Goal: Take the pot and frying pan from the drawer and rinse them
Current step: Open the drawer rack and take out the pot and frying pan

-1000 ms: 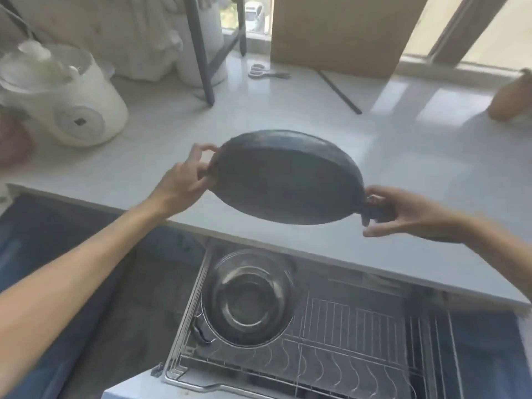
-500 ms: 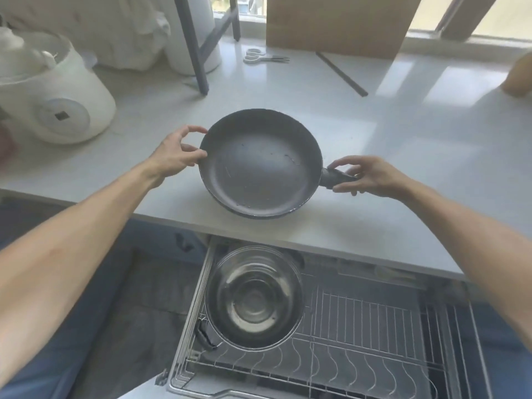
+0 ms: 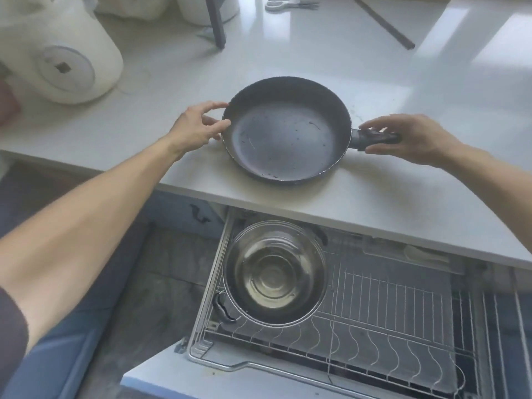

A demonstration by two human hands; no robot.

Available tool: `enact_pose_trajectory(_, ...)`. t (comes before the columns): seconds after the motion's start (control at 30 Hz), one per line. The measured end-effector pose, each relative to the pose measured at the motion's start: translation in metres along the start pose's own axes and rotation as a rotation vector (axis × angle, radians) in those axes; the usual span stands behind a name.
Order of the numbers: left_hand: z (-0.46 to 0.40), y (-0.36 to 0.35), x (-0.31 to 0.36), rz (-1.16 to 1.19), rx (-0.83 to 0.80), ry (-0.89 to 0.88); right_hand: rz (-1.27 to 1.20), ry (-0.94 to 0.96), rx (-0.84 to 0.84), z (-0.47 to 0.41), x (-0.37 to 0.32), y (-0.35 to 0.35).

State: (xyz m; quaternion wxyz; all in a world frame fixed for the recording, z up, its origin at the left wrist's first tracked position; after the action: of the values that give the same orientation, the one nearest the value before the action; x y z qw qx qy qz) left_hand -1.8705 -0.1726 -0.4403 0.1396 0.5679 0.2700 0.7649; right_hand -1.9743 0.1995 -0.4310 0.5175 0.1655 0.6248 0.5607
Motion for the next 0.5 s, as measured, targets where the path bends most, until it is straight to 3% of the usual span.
enact_pose_trajectory(0.07, 0.022, -0.002, -0.001, 0.045, 0.097, 0.008, 0.0, 0.116, 0.2, 0.017, -0.019, 0.002)
enact_pose_trajectory(0.13, 0.068, -0.012, -0.013, 0.12, 0.263, -0.002, -0.15, 0.212, 0.42, 0.054, -0.042, -0.007)
enact_pose_trajectory(0.2, 0.129, -0.036, -0.036, 0.087, 0.253, 0.021, -0.343, 0.179, 0.436, 0.099, -0.056, -0.038)
enact_pose_trajectory(0.27, 0.188, -0.065, -0.061, -0.14, -0.061, 0.097, -0.377, 0.129, 0.222, 0.132, -0.055, -0.089)
enact_pose_trajectory(0.33, 0.227, -0.09, -0.08, -0.518, -0.384, 0.073, -0.225, 0.041, -0.119, 0.146, -0.036, -0.15)
enact_pose_trajectory(0.4, 0.239, -0.105, -0.095, -0.723, -0.488, 0.058, -0.134, -0.068, -0.376, 0.139, -0.005, -0.199)
enact_pose_trajectory(0.5, 0.238, -0.118, -0.116, -0.741, -0.553, 0.172, -0.104, -0.204, -0.452, 0.111, 0.029, -0.243)
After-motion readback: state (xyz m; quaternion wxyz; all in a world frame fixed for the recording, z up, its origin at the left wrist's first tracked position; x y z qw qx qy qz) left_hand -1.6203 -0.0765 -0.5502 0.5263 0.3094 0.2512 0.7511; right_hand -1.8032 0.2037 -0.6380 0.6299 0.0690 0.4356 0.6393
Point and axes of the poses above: each hand's wrist, its own z-axis away from the middle knuckle, its own y-axis out of the back of the hand, x = y × z, the point moved 2 cm from there along -z, towards the middle knuckle, and after that the axes turned 2 degrees about -y, right-handed, at the moved point
